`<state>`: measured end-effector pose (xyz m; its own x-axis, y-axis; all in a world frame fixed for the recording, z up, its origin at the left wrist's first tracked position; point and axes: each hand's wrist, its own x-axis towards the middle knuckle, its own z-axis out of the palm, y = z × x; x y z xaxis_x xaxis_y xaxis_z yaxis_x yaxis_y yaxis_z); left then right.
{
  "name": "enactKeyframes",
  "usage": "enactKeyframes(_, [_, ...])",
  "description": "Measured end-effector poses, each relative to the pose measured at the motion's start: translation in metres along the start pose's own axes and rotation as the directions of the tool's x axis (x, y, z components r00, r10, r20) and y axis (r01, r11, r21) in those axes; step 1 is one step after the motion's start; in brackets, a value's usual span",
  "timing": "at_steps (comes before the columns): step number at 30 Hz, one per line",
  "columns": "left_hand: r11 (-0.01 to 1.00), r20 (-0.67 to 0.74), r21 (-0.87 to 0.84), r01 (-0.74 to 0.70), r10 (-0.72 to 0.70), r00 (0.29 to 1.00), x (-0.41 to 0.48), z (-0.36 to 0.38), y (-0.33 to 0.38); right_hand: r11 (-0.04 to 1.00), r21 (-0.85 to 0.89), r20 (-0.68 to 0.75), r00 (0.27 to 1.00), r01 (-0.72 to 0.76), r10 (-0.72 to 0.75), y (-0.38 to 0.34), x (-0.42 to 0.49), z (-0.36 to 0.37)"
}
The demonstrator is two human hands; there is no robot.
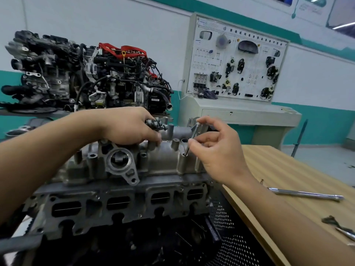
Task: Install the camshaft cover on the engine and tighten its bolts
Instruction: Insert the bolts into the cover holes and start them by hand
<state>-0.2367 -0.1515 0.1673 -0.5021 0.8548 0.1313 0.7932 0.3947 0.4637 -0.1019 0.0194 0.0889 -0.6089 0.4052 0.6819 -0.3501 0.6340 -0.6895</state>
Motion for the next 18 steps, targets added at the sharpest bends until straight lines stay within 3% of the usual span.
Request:
enactKeyframes(10, [0.986,-0.009,-0.149,0.071,-0.073,0.997,0.004,0.001,-0.009,0.993,-0.068,0.054,0.994,0.096,-0.092,-0.003,0.003,0.001])
enactKeyframes(18, [0.973,-0.007,-0.208,0.097,-0.101,0.995,0.003,0.003,-0.008,0.929,-0.281,0.136,0.969,0.239,-0.208,0.005,-0.012,0.002])
